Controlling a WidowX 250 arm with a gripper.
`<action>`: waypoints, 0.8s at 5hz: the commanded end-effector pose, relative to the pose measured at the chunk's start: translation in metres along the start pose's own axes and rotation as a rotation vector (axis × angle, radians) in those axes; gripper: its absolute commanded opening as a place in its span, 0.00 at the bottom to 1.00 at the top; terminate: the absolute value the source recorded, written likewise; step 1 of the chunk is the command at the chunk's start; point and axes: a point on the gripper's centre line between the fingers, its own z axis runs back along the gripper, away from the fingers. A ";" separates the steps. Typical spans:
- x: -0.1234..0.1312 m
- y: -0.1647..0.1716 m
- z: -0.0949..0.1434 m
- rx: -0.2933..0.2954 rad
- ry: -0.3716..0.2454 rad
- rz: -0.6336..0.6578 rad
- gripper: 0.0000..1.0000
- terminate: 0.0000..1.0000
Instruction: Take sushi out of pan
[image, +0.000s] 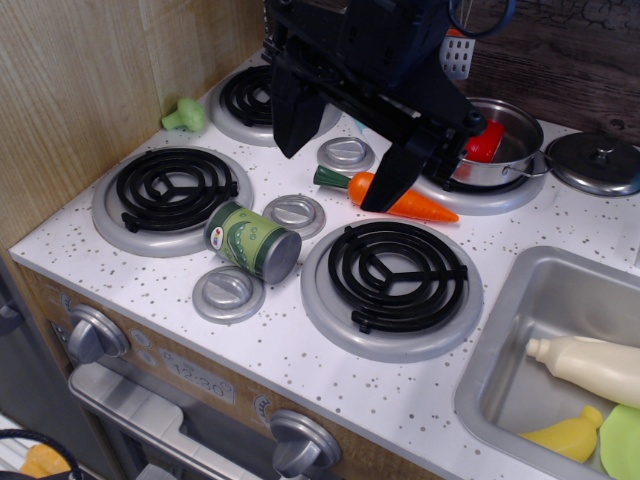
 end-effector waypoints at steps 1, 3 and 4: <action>0.000 0.000 0.000 0.000 0.000 0.000 1.00 0.00; 0.080 -0.027 -0.015 -0.006 -0.112 0.163 1.00 0.00; 0.112 -0.037 -0.024 -0.016 -0.182 0.203 1.00 0.00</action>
